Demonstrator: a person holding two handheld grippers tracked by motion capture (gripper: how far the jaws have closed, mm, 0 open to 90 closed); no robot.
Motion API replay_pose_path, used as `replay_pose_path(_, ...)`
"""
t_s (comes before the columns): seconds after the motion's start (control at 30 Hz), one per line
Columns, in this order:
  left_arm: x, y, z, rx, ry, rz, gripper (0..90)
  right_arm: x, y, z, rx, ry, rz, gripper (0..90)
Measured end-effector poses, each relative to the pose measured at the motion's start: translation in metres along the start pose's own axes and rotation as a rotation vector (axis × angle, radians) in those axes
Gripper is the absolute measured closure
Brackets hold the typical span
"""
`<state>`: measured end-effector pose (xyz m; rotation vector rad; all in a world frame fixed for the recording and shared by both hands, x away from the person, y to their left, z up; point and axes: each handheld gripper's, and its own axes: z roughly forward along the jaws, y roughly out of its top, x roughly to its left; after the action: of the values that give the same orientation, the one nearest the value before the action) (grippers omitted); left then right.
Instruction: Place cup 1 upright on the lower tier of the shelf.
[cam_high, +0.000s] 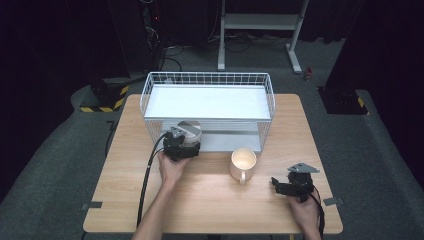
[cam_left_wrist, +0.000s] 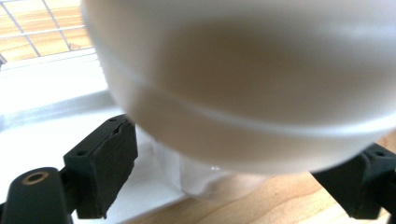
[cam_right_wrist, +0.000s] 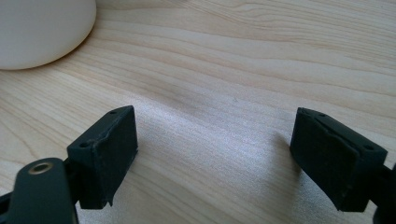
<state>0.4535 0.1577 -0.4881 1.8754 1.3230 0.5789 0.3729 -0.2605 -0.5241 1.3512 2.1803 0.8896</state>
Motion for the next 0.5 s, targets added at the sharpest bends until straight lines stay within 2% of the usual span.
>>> replay_pose_path(0.17,-0.001,-0.004,-0.002,0.018,-0.002,0.001,14.1,0.000,0.000,0.000,0.000,0.000,0.000,15.0)
replay_pose_path(0.2,-0.001,-0.005,-0.002,0.016,0.009,0.009,14.4,0.000,0.000,0.000,0.000,0.000,0.000,15.0)
replay_pose_path(0.3,-0.003,-0.010,-0.003,0.012,-0.003,-0.001,15.7,0.000,0.000,0.000,0.000,0.000,0.000,15.0)
replay_pose_path(0.5,-0.005,-0.018,-0.007,-0.010,0.011,-0.008,21.1,0.000,0.000,0.000,0.000,0.000,0.000,15.0)
